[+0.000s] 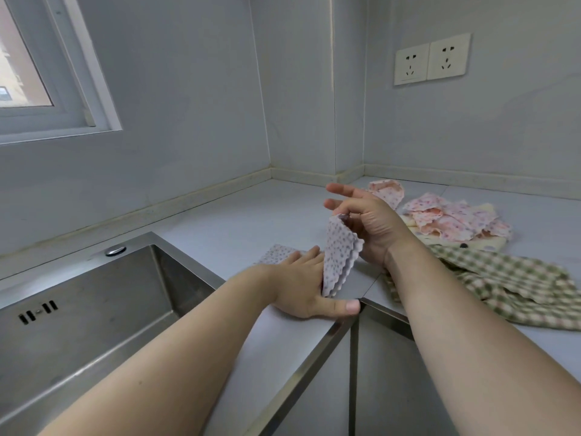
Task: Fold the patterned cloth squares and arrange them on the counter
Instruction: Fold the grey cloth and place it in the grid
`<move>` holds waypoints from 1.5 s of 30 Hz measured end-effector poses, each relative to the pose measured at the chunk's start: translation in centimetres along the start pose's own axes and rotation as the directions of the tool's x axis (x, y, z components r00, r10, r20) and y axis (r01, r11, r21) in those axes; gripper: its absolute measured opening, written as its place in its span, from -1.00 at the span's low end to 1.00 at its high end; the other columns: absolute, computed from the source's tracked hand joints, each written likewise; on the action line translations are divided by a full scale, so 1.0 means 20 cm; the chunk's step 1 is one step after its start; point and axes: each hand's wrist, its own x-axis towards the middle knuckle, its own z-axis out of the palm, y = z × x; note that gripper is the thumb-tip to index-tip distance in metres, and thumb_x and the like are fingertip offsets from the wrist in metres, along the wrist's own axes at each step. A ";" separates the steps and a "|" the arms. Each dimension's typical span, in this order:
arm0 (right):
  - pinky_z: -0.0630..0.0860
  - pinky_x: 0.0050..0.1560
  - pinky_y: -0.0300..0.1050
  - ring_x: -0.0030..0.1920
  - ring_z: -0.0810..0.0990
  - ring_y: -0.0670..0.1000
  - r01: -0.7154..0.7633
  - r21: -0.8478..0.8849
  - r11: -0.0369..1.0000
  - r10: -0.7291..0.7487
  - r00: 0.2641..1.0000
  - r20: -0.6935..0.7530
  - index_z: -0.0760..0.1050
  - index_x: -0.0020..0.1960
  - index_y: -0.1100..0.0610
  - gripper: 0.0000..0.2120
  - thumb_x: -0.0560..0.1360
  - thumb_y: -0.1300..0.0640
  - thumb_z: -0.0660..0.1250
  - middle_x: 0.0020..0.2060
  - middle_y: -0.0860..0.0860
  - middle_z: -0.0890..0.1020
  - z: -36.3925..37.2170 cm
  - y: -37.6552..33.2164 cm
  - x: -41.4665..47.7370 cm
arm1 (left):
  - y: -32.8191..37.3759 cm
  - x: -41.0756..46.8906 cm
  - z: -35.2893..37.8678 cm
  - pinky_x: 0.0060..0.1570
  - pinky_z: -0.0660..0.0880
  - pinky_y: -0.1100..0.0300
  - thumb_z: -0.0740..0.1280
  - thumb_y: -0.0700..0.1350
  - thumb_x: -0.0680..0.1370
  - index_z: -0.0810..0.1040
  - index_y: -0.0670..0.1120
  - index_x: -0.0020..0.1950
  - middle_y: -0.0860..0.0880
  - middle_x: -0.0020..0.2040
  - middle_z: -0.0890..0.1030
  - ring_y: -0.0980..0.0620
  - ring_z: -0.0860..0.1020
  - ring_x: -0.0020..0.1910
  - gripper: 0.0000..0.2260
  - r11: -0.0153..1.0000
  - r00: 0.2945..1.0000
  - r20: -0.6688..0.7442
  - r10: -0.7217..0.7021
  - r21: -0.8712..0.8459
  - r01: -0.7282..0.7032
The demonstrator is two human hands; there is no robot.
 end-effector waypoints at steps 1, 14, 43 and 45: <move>0.33 -0.22 -0.13 -0.33 0.51 -0.04 -0.013 0.008 1.000 0.013 1.000 0.013 0.58 0.19 0.16 -0.57 0.46 0.49 0.18 -0.05 0.14 0.62 0.00 0.00 0.00 | 0.00 0.00 -0.01 0.60 -0.14 -0.15 0.09 0.53 0.46 -0.26 -0.01 0.65 -0.06 0.67 -0.12 -0.11 -0.13 0.63 0.00 0.998 1.000 0.011 0.027 -0.050 -0.027; 0.70 -0.09 -0.01 0.03 0.71 0.30 -0.135 -0.056 0.989 0.145 0.951 0.274 0.41 0.40 0.13 -0.56 0.56 0.18 0.41 0.24 0.23 0.61 0.02 0.04 -0.02 | -0.21 -0.06 -0.08 0.22 0.56 -0.05 0.24 0.50 0.42 0.51 -0.15 0.36 -0.13 0.20 0.66 -0.11 0.67 0.14 -0.18 0.116 0.890 -0.054 -0.453 -0.993 -0.002; 0.52 -0.11 -0.06 -0.16 0.61 0.00 0.106 -0.912 0.396 -0.071 0.994 0.085 0.63 -0.15 0.17 -0.63 0.46 -0.16 0.46 -0.21 0.02 0.68 -0.04 0.16 0.06 | -0.28 0.01 0.07 0.45 0.24 -0.05 0.07 -0.18 0.65 0.33 0.11 0.55 0.07 0.50 0.42 -0.09 0.22 0.49 -0.52 0.847 0.756 -0.404 -0.515 -0.379 0.374; 0.54 -0.09 -0.03 -0.15 0.62 0.02 0.104 -0.934 0.342 -0.061 0.994 0.089 0.61 -0.14 0.18 -0.57 0.45 -0.22 0.45 -0.20 0.04 0.68 -0.04 0.16 0.06 | -0.28 0.01 0.07 0.44 0.25 -0.06 0.07 -0.19 0.64 0.38 0.12 0.52 0.05 0.48 0.41 -0.10 0.25 0.46 -0.52 0.865 0.774 -0.407 -0.484 -0.354 0.355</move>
